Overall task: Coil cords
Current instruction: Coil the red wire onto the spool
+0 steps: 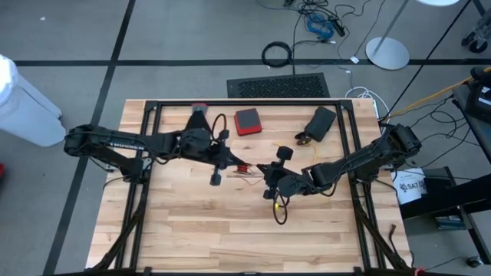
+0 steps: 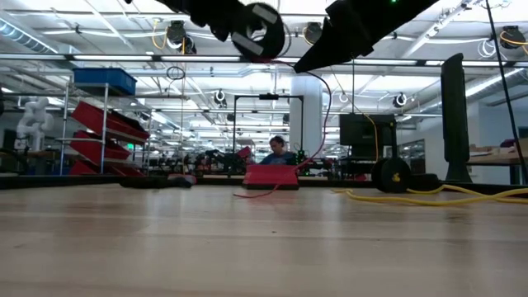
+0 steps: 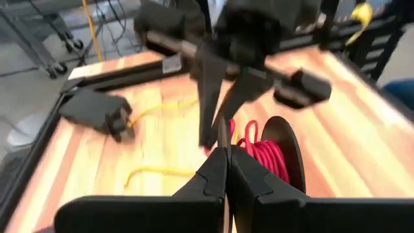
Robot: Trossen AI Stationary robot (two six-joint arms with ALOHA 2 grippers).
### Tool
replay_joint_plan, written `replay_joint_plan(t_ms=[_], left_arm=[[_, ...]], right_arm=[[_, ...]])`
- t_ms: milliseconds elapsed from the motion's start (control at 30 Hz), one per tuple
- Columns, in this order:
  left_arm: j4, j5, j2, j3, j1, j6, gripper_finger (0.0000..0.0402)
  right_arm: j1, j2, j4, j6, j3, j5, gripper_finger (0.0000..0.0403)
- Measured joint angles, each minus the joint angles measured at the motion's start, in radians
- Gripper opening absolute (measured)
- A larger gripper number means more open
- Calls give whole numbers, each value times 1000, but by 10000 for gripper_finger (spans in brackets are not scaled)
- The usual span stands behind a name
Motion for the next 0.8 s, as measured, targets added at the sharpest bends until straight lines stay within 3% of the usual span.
replay_joint_plan(t_ms=[300, 500, 800], left_arm=[[-77, -180, -1, 0, 0, 80, 8], [-118, -190, -1, 0, 0, 85, 8], [-131, -195, -1, 0, 0, 85, 8]], right_arm=[[0, -1, 3, 27, 0, 3, 0], [0, -1, -20, 53, 0, 13, 0], [30, -6, -213, 203, 0, 52, 0]])
